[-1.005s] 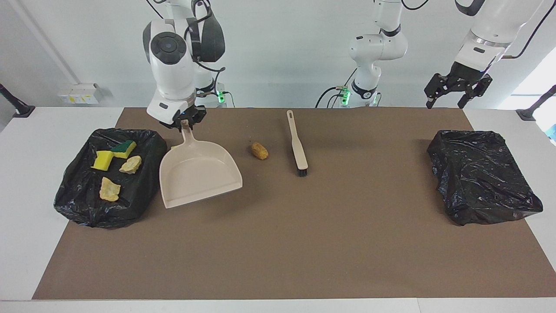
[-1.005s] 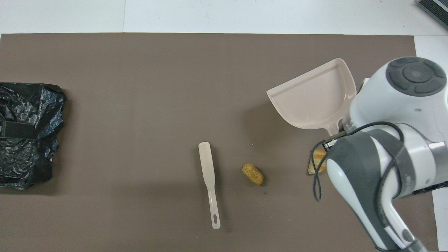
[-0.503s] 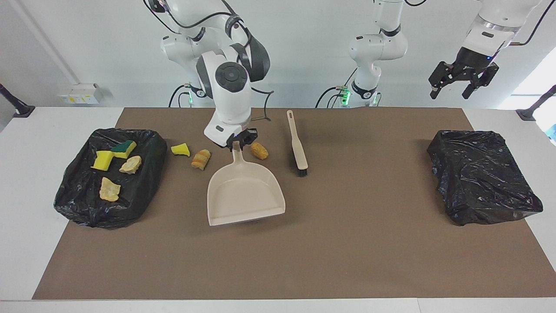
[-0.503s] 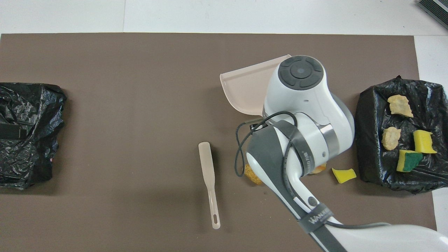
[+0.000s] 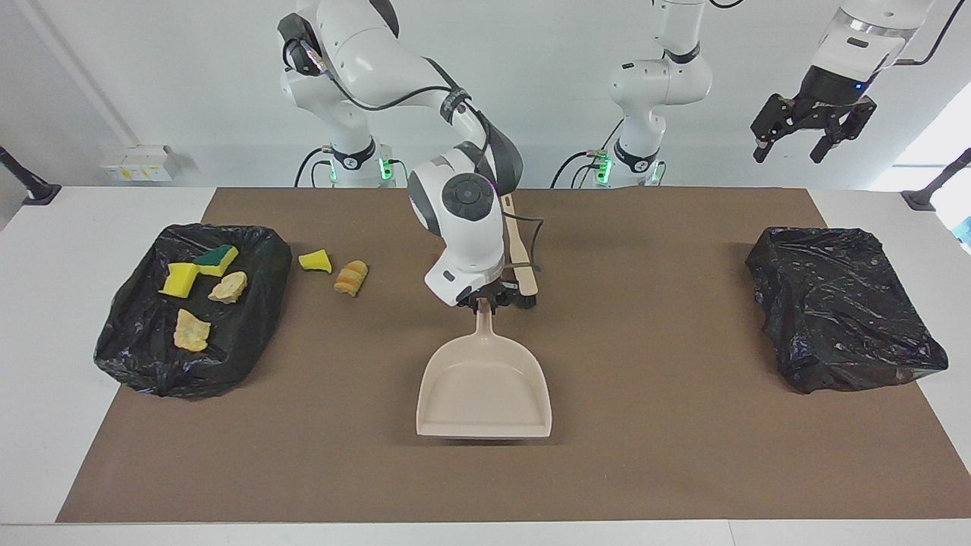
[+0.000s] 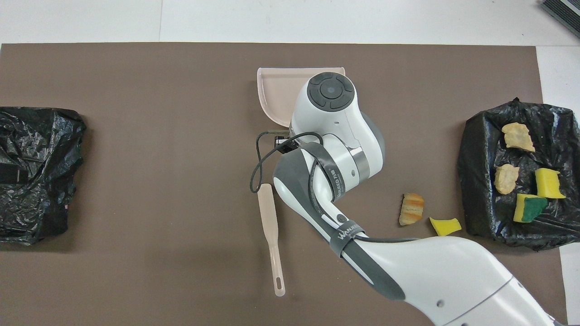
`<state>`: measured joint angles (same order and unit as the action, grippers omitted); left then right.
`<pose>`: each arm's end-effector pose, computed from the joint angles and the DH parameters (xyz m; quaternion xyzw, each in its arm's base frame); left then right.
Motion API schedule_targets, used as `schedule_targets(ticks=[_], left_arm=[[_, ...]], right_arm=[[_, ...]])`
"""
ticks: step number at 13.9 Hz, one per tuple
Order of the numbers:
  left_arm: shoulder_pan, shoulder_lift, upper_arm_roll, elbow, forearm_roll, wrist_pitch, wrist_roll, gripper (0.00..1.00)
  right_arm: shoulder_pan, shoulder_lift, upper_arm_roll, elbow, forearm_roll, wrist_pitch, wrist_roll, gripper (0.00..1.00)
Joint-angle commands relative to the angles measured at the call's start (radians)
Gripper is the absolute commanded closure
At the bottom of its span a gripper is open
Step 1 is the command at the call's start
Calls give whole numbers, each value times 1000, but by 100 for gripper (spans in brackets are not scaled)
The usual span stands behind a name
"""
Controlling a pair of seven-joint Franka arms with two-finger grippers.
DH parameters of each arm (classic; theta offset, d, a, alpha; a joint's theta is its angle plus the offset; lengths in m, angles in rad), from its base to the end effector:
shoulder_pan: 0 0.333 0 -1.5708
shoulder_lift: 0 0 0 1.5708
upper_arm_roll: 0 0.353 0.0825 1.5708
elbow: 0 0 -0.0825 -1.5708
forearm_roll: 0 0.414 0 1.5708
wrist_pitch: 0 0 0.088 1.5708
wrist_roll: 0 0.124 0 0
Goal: Sweep and dump trash in bin
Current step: 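Bring the dustpan back and set it down with the right gripper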
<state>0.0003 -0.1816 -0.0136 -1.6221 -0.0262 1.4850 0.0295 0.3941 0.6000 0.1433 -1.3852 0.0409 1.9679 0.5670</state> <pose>0.5105 -0.0110 0.7108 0.9994 -0.0227 0.0223 0.0116 0.6666 0.3760 0.3650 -0.9976 0.0349 0.0360 0.0474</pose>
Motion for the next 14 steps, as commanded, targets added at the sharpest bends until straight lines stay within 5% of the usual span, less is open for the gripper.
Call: schedule_targets(ticks=[1,5,6,14], left_arm=[[7,-6,-3,4,-11,-29,9,0],[-2,8,-9,19,0,-26,3,0],[-3,8,-12,19,0,-31,1,0],[-5,17,-16,19,6,-13,-8,0]], right_arm=[[-1,55,2,75,69,26,22,100],[-8,52,1,31,143,68,13,100],[-3,50,1,22,137,89,13,1],[6,-31,-1,-8,129,-24,5,0]])
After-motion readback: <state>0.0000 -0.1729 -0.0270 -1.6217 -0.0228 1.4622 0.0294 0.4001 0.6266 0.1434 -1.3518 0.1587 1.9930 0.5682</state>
